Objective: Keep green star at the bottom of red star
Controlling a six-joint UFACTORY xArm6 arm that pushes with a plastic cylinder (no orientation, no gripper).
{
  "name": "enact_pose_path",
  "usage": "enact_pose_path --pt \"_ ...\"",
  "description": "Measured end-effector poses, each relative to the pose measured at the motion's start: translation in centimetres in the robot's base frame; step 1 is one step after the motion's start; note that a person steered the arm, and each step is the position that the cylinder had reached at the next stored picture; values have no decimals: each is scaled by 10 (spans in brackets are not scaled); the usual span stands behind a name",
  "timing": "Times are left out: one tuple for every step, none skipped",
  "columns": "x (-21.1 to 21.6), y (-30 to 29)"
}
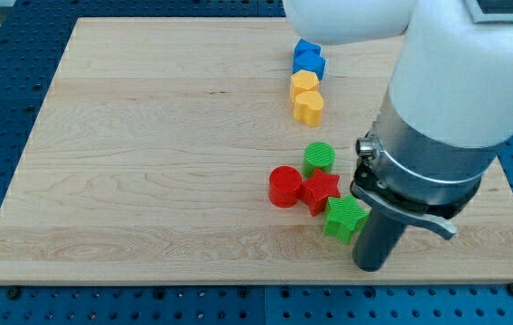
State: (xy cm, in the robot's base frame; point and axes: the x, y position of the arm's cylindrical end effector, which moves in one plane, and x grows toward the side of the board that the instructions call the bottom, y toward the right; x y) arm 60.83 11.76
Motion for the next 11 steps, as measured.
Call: enact_pose_path --pt "-26 30" --pt "-53 47" --pt "-53 14" --pt "-51 0" --pt "-38 -3" --pt "-34 -7" --pt "-5 -7" --pt "7 -8" --pt "1 -32" --pt "-2 -34" --pt "-1 -42"
